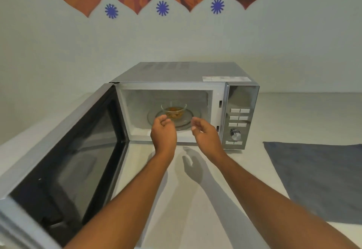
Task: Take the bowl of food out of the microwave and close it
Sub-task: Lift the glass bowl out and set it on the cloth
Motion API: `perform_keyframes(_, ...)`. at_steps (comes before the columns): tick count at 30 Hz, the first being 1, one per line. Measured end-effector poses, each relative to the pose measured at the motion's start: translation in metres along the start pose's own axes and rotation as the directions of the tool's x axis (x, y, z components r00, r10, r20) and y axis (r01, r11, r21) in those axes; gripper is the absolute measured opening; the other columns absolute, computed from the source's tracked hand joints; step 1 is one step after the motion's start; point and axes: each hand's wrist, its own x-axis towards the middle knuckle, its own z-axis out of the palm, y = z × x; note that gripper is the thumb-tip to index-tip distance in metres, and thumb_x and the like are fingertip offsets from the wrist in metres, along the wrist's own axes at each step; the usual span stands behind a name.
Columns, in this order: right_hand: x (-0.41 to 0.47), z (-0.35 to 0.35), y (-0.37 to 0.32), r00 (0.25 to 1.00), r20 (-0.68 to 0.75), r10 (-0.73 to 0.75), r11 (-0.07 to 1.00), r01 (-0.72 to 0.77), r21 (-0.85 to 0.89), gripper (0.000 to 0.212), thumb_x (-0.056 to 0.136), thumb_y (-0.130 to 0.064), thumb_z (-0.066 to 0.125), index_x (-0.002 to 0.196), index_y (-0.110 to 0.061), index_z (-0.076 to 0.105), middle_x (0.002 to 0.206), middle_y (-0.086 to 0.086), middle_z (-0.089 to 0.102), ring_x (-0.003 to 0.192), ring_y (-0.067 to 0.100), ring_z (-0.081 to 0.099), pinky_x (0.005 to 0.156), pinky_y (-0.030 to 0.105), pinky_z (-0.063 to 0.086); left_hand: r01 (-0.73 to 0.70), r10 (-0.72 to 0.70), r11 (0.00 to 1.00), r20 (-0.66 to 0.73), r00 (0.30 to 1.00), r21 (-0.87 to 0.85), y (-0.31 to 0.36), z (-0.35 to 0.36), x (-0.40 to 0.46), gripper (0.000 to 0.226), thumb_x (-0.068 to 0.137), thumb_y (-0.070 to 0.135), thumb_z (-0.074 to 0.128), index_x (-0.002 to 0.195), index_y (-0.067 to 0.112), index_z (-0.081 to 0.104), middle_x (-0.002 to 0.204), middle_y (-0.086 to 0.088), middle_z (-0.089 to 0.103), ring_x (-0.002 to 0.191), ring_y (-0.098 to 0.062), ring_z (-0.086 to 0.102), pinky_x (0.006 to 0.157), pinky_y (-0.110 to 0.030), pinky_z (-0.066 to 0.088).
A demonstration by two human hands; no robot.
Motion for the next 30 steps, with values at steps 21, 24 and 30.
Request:
perform_keyframes(21,0.158,0.059,0.044,0.956,-0.072,0.284,0.953,-0.273,0.130,0.023,0.091,-0.011,0.043,0.106,-0.011,0.060,0.095,0.010,0.064,0.069,0.018,0.056,0.058,0.026,0.042,0.149,-0.158,0.985,0.125,0.979,0.084,-0.053,0.059,0.163,0.043,0.101,0.015,0.036,0.142,0.019,0.047,0.115,0.002,0.060,0.096,-0.019,0.056,0.076,-0.030,0.046)
perform_keyframes(24,0.174,0.068,0.041,0.945,-0.069,0.320,0.946,-0.314,0.083,0.027,0.092,-0.015,0.041,0.108,-0.011,0.063,0.107,0.014,0.067,0.078,0.022,0.058,0.068,0.028,0.045,0.127,-0.144,0.986,0.167,0.975,0.110,-0.055,0.066,0.177,0.038,0.102,0.011,0.035,0.138,0.018,0.049,0.129,-0.003,0.052,0.107,-0.021,0.049,0.085,-0.031,0.038)
perform_keyframes(30,0.187,0.074,0.048,0.941,-0.057,0.334,0.942,-0.335,-0.006,0.028,0.093,-0.012,0.041,0.108,-0.007,0.065,0.110,0.016,0.066,0.084,0.026,0.057,0.073,0.029,0.042,0.271,-0.283,0.958,0.159,0.946,0.093,-0.052,0.067,0.188,0.036,0.104,0.018,0.033,0.126,0.003,0.058,0.111,-0.016,0.062,0.094,-0.026,0.060,0.079,-0.030,0.045)
